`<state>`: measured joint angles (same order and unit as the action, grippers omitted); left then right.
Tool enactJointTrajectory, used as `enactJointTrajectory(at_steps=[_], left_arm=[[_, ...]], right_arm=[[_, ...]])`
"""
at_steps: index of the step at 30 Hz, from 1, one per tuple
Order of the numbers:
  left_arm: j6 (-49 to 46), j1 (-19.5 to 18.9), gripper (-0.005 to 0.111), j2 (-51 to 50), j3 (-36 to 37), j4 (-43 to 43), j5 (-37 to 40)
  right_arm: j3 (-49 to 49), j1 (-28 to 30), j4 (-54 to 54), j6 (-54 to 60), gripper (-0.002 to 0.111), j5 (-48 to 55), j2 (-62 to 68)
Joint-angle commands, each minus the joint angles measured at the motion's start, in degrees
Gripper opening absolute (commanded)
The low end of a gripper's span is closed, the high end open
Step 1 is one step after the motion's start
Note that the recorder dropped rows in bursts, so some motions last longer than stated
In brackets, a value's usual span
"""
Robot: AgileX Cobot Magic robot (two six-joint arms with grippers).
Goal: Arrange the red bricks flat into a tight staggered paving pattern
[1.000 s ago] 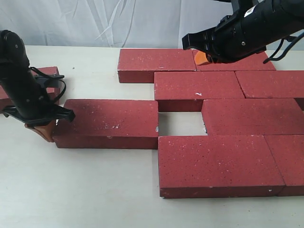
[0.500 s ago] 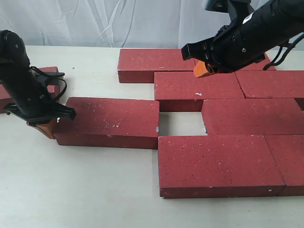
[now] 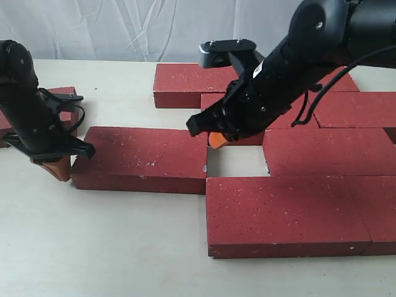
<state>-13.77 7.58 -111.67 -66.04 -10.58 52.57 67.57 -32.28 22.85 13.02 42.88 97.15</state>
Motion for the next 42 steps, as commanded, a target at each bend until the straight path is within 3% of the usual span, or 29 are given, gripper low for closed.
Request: enactJointTrajectory(at_steps=[1, 13, 42], left_arm=[[-0.16, -0.01, 0.000, 0.00, -0.14, -0.08, -1.69], [-0.16, -0.01, 0.000, 0.00, -0.14, -0.55, -4.69], [-0.16, -0.01, 0.000, 0.00, -0.14, -2.70, -5.27]], right_arm=[[0.12, -3.01, -0.60, 0.41, -0.001, 0.02, 2.09], [0.12, -7.65, -0.36, 0.41, -0.001, -1.81, 8.28], [0.12, -7.76, -1.98, 0.41, -0.001, -9.35, 12.36]])
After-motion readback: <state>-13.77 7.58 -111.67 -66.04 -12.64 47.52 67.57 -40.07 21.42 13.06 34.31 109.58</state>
